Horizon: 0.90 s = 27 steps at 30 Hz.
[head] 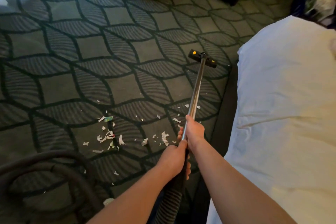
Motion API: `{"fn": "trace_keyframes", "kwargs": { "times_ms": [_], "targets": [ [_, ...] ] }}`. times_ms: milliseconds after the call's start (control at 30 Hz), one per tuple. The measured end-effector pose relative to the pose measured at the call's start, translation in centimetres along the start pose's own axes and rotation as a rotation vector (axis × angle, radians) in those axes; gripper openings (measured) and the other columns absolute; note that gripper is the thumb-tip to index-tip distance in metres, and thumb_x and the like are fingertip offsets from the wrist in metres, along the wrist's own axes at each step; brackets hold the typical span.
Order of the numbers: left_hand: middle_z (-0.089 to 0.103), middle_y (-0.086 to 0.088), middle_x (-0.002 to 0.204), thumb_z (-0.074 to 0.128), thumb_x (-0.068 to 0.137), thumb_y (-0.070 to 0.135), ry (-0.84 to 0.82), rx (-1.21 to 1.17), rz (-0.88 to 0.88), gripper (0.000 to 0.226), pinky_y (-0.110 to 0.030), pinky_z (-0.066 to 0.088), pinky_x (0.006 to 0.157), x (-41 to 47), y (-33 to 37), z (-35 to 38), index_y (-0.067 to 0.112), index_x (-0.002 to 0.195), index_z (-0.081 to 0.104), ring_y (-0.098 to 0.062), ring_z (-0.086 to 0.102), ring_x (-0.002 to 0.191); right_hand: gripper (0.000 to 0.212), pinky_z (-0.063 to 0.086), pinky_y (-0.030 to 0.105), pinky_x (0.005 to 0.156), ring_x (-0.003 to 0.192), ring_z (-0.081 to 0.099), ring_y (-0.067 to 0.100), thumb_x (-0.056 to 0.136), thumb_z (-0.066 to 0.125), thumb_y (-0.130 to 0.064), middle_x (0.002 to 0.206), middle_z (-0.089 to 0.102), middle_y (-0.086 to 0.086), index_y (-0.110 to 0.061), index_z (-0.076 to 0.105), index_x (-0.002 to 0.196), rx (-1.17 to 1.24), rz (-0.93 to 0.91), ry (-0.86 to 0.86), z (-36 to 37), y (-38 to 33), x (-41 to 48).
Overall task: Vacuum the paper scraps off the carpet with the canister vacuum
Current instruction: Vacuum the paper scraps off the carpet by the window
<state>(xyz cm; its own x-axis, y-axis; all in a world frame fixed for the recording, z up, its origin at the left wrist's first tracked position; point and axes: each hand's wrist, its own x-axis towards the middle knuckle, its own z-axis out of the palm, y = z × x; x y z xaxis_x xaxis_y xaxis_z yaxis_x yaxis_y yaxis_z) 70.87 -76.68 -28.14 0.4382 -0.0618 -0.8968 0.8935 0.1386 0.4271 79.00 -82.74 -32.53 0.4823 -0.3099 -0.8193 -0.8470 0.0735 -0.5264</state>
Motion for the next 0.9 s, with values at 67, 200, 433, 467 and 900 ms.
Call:
{"fn": "trace_keyframes", "kwargs": {
  "times_ms": [67,200,433,467,900],
  "targets": [
    [0.059,-0.006,0.063,0.035,0.101,0.046,-0.011,0.005,-0.006,0.05,-0.025,0.05,0.046,1.4,0.9,1.6,0.007,0.087,0.062,-0.016,0.056,0.047,0.031,0.043,0.023,0.037,0.047,0.049,0.015,0.096,0.058,-0.032,0.068,0.053,0.008,-0.004,0.06,0.109,-0.012,0.011,-0.001,-1.0,-1.1,1.8],
    [0.06,-0.007,0.063,0.036,0.101,0.047,-0.015,-0.002,-0.05,0.051,-0.027,0.052,0.049,4.3,2.4,4.3,0.005,0.088,0.062,-0.018,0.058,0.049,0.03,0.044,0.024,0.04,0.05,0.049,0.014,0.098,0.056,-0.032,0.069,0.054,0.007,-0.004,0.06,0.108,-0.031,0.049,-0.019,-2.8,-2.8,5.3],
    [0.062,-0.007,0.065,0.036,0.1,0.049,0.042,0.032,-0.144,0.051,-0.031,0.056,0.057,7.9,3.0,7.3,0.006,0.091,0.061,-0.02,0.06,0.053,0.033,0.045,0.023,0.041,0.052,0.048,0.013,0.1,0.051,-0.035,0.071,0.051,0.005,-0.005,0.056,0.113,-0.111,0.158,-0.074,-4.2,-3.0,10.0],
    [0.062,-0.007,0.065,0.036,0.1,0.049,0.051,0.044,-0.146,0.051,-0.031,0.056,0.057,8.0,2.9,7.4,0.006,0.092,0.061,-0.02,0.06,0.054,0.034,0.045,0.023,0.042,0.053,0.048,0.013,0.1,0.05,-0.036,0.072,0.051,0.005,-0.005,0.056,0.114,-0.113,0.175,-0.088,-4.2,-2.8,10.2],
    [0.063,-0.004,0.06,0.037,0.1,0.047,0.132,0.205,-0.046,0.049,-0.028,0.054,0.053,5.1,2.0,3.0,0.005,0.1,0.062,-0.017,0.06,0.049,0.04,0.043,0.022,0.038,0.052,0.047,0.011,0.1,0.048,-0.04,0.073,0.05,0.004,-0.006,0.053,0.12,-0.003,0.218,-0.174,-1.3,-0.7,7.1]
  ]
}}
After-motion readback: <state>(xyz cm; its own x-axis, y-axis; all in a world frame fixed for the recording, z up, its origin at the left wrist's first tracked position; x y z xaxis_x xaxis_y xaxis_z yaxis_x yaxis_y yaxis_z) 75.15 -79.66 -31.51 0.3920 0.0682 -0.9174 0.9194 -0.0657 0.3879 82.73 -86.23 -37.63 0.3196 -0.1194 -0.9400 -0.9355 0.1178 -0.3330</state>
